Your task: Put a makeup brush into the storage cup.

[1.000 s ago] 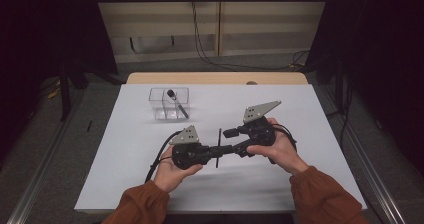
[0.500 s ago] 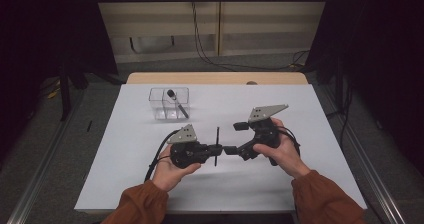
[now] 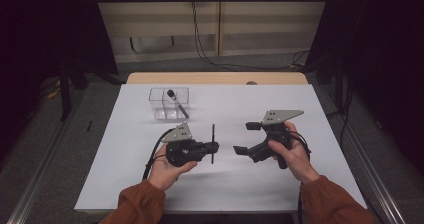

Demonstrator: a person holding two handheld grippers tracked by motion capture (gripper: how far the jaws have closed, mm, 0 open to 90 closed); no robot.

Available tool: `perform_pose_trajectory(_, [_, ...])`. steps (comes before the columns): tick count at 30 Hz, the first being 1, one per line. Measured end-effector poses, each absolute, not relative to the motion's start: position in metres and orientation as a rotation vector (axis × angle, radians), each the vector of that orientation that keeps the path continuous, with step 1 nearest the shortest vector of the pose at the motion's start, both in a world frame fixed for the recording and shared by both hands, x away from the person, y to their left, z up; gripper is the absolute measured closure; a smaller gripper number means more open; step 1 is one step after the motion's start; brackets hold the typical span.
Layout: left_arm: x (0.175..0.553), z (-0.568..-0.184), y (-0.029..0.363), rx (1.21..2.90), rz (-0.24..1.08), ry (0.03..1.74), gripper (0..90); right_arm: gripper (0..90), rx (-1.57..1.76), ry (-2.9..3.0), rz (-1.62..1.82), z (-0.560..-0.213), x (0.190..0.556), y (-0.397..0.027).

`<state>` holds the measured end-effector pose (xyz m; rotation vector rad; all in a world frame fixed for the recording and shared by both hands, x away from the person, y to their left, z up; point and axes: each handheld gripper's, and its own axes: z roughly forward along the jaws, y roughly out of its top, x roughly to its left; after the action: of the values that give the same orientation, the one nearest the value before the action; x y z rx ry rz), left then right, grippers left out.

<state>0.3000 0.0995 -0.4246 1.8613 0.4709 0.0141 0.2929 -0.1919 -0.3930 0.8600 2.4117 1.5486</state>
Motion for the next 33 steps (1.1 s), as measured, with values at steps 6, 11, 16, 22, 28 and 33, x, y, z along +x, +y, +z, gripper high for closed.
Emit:
perform_pose_trajectory(6, [0.299, -0.422, 0.103, 1.854, 0.017, 0.473, 85.5, 2.2, 0.895, 2.341, 1.544, -0.399, 0.285, -0.205])
perform_pose_trajectory(11, [0.3, -0.421, 0.108, 1.847, 0.026, 0.485, 85.5, 2.2, 0.928, 2.291, 1.53, -0.403, 0.279, -0.216])
perform_pose_trajectory(16, [0.303, -0.418, 0.113, 1.838, 0.038, 0.5, 85.5, 1.7, 0.969, 2.221, 1.53, -0.408, 0.271, -0.228])
perform_pose_trajectory(22, [0.303, -0.417, 0.118, 1.844, 0.047, 0.51, 85.5, 1.7, 1.012, 2.17, 1.524, -0.416, 0.262, -0.24])
perform_pose_trajectory(28, [0.304, -0.415, 0.128, 1.826, 0.066, 0.532, 85.4, 1.8, 1.04, 2.131, 1.526, -0.423, 0.252, -0.252])
perform_pose_trajectory(33, [0.306, -0.412, 0.135, 1.82, 0.083, 0.545, 85.4, 1.9, 1.074, 2.065, 1.548, -0.429, 0.244, -0.26])
